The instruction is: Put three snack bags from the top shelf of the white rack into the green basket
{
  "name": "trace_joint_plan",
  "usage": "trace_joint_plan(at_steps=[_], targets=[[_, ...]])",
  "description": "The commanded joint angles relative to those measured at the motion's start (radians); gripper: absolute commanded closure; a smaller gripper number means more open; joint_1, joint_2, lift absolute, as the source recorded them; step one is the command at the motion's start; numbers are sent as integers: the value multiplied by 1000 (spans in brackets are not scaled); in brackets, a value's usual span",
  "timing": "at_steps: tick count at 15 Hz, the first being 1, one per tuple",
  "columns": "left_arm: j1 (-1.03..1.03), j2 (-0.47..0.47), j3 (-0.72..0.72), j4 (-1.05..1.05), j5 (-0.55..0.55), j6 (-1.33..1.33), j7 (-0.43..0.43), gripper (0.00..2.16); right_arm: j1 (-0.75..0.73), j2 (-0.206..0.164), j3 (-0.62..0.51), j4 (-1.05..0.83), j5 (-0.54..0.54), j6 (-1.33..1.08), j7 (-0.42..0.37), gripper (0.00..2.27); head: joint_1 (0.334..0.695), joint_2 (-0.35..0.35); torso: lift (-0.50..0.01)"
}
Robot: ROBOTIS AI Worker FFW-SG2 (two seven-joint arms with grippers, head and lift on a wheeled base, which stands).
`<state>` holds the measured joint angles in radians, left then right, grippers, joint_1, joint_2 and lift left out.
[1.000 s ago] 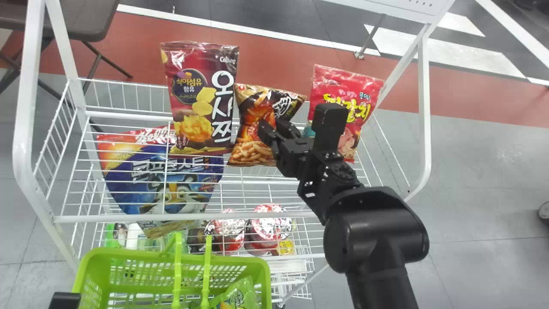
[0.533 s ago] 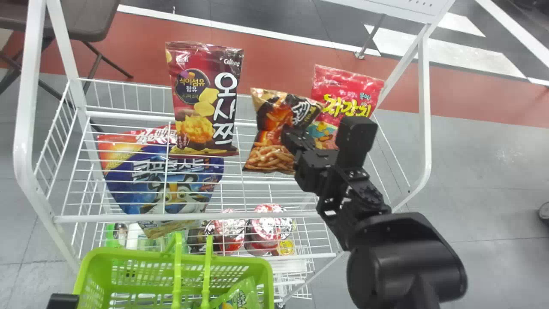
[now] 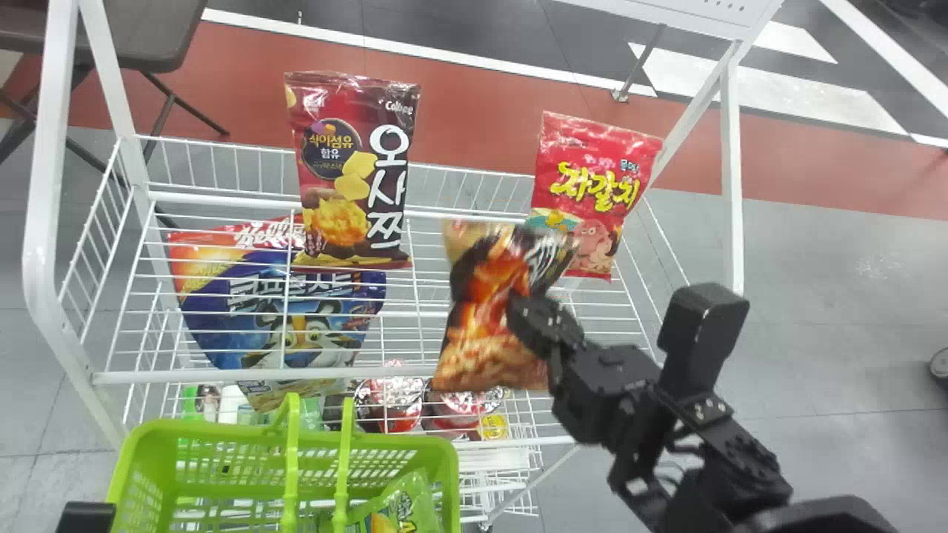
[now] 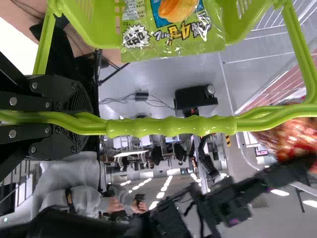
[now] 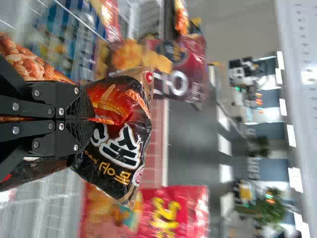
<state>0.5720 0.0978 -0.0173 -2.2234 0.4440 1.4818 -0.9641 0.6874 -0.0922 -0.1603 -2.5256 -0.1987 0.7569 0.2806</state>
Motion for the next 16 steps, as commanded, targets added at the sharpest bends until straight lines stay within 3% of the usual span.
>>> trace_joint_plan(at_steps=[1,4,10,13,16], targets=[[-1,-1,5,-4,-1,-1,2,2148,61,-1,-16,-59,-24,181,40,2013,695,-350,0],[-4,-6,0,-4,-1,-1,13,2148,112,-1,-15,-79,-61,350,120,2013,695,-350,0],[-14,-7,-13,-4,-5,-1,28,2148,115,-43,125,-56,-39,470,160,2013,695,-350,0],[-14,-6,-16,-4,-5,-1,28,2148,110,-54,183,-55,-27,448,161,2013,695,-350,0],[-14,-6,-21,-4,-5,-1,27,2148,104,-54,191,15,-38,218,164,2013,695,-350,0]])
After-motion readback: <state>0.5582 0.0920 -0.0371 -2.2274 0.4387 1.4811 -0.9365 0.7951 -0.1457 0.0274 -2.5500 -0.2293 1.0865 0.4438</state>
